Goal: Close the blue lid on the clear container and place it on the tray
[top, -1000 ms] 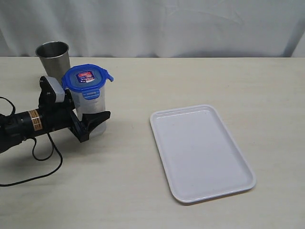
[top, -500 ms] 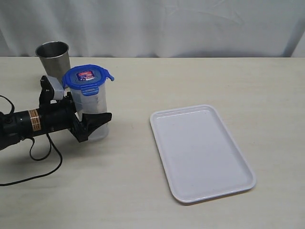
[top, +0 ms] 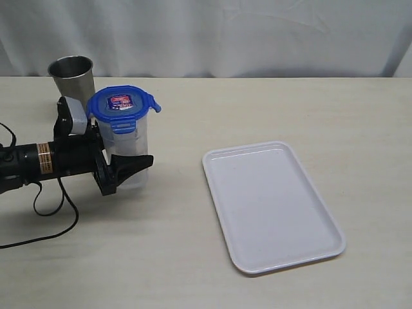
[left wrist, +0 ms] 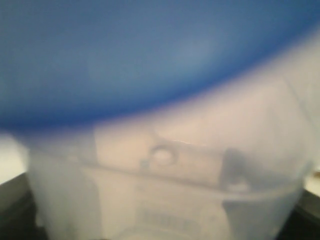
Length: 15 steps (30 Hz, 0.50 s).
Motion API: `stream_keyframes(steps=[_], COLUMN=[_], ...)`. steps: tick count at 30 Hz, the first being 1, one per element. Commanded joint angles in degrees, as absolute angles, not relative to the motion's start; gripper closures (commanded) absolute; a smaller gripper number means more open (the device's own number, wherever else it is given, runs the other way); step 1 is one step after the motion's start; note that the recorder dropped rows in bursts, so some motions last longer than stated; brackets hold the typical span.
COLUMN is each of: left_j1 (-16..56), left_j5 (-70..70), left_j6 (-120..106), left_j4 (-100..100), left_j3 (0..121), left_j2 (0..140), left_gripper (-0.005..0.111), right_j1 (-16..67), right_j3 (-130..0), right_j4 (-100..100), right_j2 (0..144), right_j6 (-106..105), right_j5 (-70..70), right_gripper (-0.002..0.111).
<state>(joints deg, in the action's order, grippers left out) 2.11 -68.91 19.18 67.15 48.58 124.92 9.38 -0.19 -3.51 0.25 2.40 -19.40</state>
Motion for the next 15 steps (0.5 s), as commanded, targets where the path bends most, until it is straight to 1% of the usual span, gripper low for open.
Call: stream_keyframes(steps=[1,5,7,9,10,15], left_j1=[2.7,2.7,2.7,2.7,2.7,2.7], left_j5=[-70.0,-70.0,-70.0,-70.0,-70.0,-70.0], left_j6=[19.3,18.0,17.6,17.6,17.6,17.6], left_j4=[67.9,67.9,67.9,67.9,67.9,68.0], left_j3=[48.8,48.8,48.8,48.8,48.8,48.8], left_j2=[124.1,124.1,124.1,124.1,124.1,124.1], left_gripper=[0.107,0.107,0.107,0.107,0.107,0.107], right_j1=[9.5,9.5,9.5,9.5,9.5,9.5], right_j3=[0.0,0.0,0.0,0.0,0.0,-0.1], right_j4=[-4.3,-0.7,7.2,18.6,21.0,15.3], right_j2=[0.0,0.0,0.0,0.0,0.0,0.0], right_j6=[2.4,2.4,2.8,2.8,2.3,2.2], right_j5=[-10.5,-3.8,2.6,6.0,7.5,10.0], right_gripper=[0.104,0.104,0.104,0.104,0.104,0.104])
